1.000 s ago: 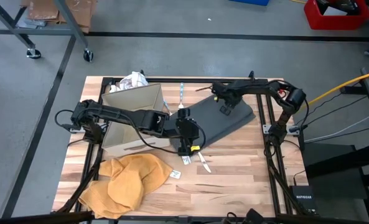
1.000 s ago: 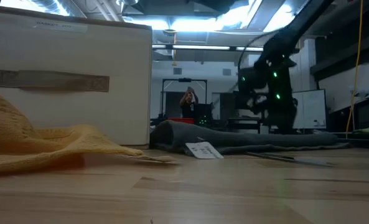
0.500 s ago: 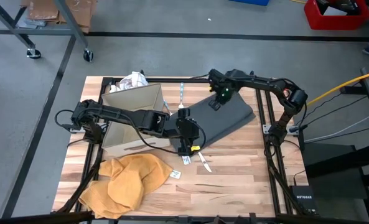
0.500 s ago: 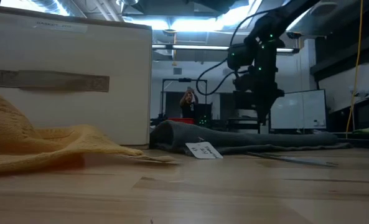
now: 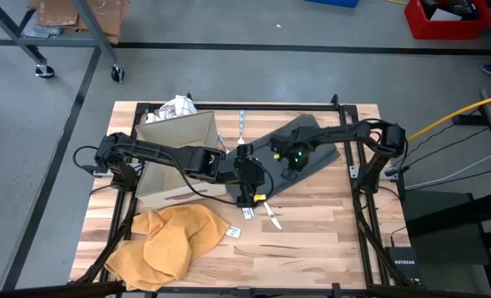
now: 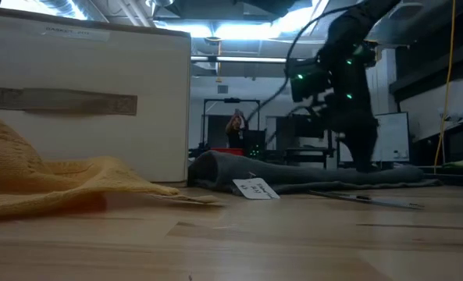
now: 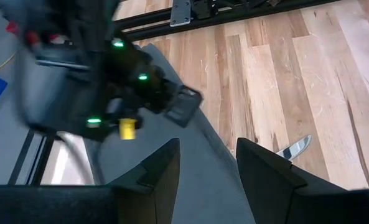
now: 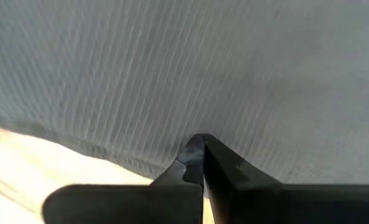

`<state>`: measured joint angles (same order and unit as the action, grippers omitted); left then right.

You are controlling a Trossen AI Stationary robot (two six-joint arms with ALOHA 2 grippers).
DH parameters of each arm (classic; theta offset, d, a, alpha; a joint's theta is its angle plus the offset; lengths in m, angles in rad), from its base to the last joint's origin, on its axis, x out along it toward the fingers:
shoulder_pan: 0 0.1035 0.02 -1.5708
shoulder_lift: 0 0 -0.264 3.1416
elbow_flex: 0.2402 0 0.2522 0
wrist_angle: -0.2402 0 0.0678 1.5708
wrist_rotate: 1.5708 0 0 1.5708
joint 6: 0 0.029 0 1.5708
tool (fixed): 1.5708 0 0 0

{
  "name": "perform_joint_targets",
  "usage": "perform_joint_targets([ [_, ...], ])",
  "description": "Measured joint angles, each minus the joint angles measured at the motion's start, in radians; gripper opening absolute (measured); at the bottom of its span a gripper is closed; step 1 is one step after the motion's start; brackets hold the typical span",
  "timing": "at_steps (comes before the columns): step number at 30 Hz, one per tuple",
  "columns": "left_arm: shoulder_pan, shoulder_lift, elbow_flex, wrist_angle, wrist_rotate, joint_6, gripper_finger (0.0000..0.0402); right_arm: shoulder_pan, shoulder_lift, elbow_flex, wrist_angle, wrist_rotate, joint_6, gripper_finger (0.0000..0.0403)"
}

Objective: Fold towel
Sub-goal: Fold the gray kitchen towel

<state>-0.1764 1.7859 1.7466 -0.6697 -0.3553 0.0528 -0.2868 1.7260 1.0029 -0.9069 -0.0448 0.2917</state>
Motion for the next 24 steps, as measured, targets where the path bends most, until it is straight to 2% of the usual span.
perform_joint_targets([
  [4, 0.000, 0.000, 0.000, 0.000, 0.000, 0.000, 0.0150, 0.028, -0.010, -0.107, 0.108, 0.005, 0.026, 0.0004],
  [8, 0.000, 0.000, 0.000, 0.000, 0.001, 0.000, 0.0150, 0.023, -0.017, -0.152, 0.120, 0.048, 0.028, 0.0008],
  [12, 0.000, 0.000, 0.000, 0.000, 0.001, -0.004, 0.0150, 0.009, -0.010, -0.165, 0.016, 0.242, -0.041, 0.0008],
  [16, 0.000, 0.000, 0.000, 0.001, 0.001, -0.017, 0.0150, -0.013, -0.002, -0.166, 0.011, 0.430, -0.116, 0.0008],
  [19, 0.000, 0.000, 0.000, 0.001, 0.001, -0.024, 0.0150, -0.050, 0.002, -0.172, -0.010, 0.527, -0.142, 0.0008],
  [21, 0.000, 0.000, 0.000, 0.001, 0.001, -0.024, 0.0150, -0.073, -0.001, -0.168, -0.012, 0.539, -0.146, 0.0008],
  [24, 0.000, 0.000, 0.000, 0.001, 0.001, -0.027, 0.0150, -0.095, -0.001, -0.168, -0.049, 0.486, -0.140, 0.0007],
])
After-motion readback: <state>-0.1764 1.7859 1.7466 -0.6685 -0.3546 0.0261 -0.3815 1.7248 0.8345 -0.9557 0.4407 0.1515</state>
